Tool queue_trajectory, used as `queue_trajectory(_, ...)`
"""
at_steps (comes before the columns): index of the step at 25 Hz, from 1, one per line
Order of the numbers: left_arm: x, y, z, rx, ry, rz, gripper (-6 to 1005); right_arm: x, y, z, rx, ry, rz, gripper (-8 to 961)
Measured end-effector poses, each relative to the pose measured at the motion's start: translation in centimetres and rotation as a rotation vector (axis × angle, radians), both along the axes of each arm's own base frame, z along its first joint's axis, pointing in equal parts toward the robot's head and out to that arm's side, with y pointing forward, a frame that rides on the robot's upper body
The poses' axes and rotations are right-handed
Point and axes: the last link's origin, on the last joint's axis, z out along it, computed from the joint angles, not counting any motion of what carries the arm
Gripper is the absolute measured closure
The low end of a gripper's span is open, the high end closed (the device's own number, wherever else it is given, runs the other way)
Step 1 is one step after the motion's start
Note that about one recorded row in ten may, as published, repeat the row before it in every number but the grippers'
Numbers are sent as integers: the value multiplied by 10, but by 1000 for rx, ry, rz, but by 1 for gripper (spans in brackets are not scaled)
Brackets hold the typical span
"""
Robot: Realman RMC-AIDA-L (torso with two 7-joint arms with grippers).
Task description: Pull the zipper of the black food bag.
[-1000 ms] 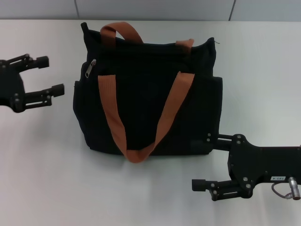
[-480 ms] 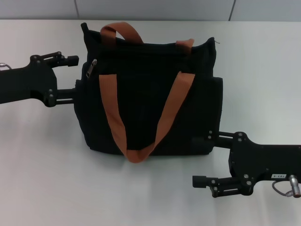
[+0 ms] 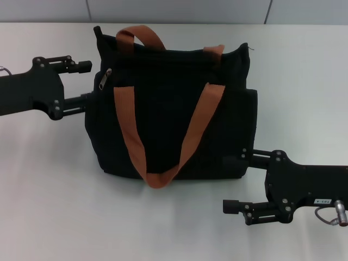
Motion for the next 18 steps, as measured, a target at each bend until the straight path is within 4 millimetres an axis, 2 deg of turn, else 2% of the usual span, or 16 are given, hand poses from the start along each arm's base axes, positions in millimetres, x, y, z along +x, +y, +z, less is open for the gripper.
queue_trajectory(4,1,1,1,6,-4,-3,420,0,0,0,0,0,0,149)
queue_trajectory(15,8,4,-3,-1,-9,-23,660,0,0,0,-2,0,0,151)
queue_trajectory(18,8,4,-3,3,-13,-22,866,0,0,0,-1,0,-1,152)
